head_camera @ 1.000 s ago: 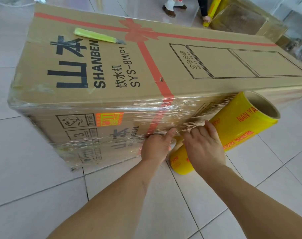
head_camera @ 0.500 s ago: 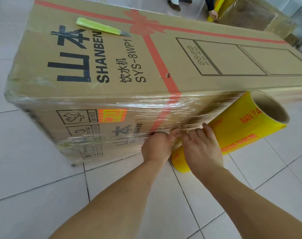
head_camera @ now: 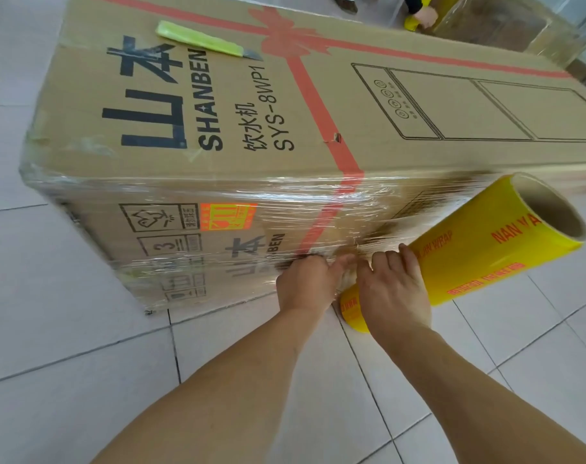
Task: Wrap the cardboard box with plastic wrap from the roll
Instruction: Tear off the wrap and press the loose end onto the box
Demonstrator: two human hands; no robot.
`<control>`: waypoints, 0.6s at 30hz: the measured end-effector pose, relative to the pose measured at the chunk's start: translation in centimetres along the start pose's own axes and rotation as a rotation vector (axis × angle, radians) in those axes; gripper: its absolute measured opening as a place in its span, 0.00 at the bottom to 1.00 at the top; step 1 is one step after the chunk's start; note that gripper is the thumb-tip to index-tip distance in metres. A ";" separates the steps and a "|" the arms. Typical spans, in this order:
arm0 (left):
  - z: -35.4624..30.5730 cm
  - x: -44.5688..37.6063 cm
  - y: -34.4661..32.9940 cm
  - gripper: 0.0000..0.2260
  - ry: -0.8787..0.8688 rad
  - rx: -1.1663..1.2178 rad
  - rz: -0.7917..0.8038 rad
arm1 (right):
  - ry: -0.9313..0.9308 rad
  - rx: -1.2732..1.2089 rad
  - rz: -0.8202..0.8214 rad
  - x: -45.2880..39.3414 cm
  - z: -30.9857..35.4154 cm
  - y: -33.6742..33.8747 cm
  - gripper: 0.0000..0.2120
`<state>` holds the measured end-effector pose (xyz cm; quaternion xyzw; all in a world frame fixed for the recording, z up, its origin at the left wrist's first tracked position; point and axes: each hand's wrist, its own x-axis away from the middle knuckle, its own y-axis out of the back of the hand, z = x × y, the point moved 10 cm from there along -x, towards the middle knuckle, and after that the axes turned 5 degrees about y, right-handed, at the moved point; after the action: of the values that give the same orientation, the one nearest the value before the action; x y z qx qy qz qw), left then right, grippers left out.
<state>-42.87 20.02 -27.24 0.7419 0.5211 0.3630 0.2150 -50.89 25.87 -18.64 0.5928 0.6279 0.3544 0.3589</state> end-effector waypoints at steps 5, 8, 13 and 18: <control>0.1 -0.4 -0.1 0.34 0.018 -0.060 0.009 | 0.042 0.006 0.016 0.2 0.0 -0.7 0.04; 0.2 -0.2 -0.3 0.33 0.012 -0.059 -0.006 | 0.073 0.019 0.054 0.4 0.6 -1.2 0.09; 0.8 0.1 -1.2 0.35 0.048 -0.012 -0.012 | 0.079 0.036 0.093 0.7 0.9 -1.2 0.20; 2.0 -0.6 -1.7 0.36 0.131 0.038 0.039 | 0.127 0.011 0.221 1.3 1.5 -1.7 0.26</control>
<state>-42.46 20.17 -29.91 0.7304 0.5263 0.4050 0.1595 -50.44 27.11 -20.96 0.6368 0.5819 0.4252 0.2740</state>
